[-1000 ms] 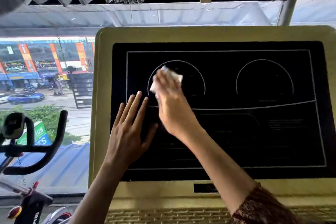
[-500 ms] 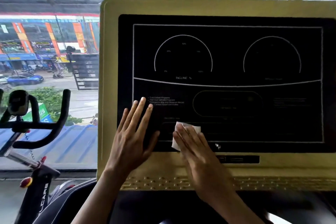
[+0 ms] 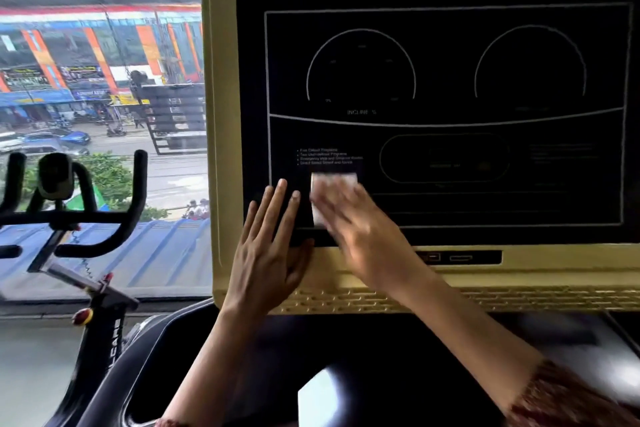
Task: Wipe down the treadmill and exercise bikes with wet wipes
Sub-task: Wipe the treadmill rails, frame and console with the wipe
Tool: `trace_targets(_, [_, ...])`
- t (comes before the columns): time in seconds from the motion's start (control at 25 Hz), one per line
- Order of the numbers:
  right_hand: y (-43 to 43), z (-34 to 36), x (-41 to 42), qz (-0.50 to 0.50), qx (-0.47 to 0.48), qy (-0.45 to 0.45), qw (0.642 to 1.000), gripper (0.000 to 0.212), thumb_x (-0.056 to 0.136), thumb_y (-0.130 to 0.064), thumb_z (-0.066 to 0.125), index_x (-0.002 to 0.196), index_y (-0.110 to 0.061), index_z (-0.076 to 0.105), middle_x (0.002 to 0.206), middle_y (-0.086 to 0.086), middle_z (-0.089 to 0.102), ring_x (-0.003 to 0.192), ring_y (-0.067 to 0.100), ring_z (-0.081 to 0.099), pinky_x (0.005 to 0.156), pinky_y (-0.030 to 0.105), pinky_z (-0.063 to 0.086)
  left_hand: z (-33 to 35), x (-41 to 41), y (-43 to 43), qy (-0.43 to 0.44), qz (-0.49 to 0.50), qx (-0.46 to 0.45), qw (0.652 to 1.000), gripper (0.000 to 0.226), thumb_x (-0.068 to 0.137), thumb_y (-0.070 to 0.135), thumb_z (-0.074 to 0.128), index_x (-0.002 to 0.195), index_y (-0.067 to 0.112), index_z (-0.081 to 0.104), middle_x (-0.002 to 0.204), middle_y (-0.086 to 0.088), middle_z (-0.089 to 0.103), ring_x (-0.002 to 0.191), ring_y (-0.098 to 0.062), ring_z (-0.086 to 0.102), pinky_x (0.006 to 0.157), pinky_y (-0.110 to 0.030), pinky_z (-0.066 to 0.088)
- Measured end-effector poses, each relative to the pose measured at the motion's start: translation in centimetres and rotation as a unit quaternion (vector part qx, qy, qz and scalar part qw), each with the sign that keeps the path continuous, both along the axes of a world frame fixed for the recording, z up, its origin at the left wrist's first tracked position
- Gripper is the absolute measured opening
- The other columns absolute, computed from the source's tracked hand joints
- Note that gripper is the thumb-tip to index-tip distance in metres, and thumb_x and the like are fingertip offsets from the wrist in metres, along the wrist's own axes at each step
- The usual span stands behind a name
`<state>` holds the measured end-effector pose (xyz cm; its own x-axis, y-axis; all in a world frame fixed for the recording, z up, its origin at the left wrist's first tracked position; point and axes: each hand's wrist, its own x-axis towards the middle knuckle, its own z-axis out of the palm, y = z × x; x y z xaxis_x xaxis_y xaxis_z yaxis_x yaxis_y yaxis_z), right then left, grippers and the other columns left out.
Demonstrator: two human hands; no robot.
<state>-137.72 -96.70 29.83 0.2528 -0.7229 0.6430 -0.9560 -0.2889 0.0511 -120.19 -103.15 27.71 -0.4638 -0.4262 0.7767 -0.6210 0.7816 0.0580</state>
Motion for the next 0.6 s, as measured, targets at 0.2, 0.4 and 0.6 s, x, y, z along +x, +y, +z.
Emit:
trace_targets(0.2, [4.9, -3.7, -5.9, -0.05, 0.012, 0.031, 0.998, 0.06, 0.094, -0.013, 0.038, 0.151, -0.017, 0.019, 0.155, 0.005, 0.027, 0.146, 0.019, 0.016, 0.119, 0.039, 0.016, -2.4, 1.4, 1.3, -0.015, 0.009, -0.001, 1.0, 0.063, 0.091, 0.034, 0.048, 0.144, 0.003, 0.036, 0.154, -0.017, 0.027, 0.145, -0.026, 0.019, 0.12, -0.036, 0.013])
trace_targets(0.4, [2.5, -3.4, -0.9, -0.064, -0.033, -0.09, 0.993, 0.054, 0.095, -0.008, 0.044, 0.147, -0.007, 0.029, 0.156, 0.008, 0.021, 0.147, 0.021, 0.011, 0.121, 0.035, 0.008, -3.2, 0.4, 2.3, 0.035, 0.0, 0.028, 0.999, 0.064, 0.09, 0.034, 0.048, 0.143, 0.0, 0.036, 0.153, -0.019, 0.028, 0.145, -0.026, 0.019, 0.119, -0.037, 0.013])
trace_targets(0.6, [8.0, -7.1, -7.1, -0.038, 0.014, 0.093, 0.995, 0.064, 0.091, -0.011, 0.052, 0.149, -0.016, 0.028, 0.156, 0.002, 0.028, 0.145, 0.017, 0.02, 0.119, 0.036, 0.015, -4.5, 0.8, 3.0, 0.021, -0.005, 0.021, 1.0, 0.064, 0.089, 0.032, 0.049, 0.143, -0.001, 0.036, 0.153, -0.018, 0.028, 0.146, -0.025, 0.019, 0.12, -0.038, 0.016])
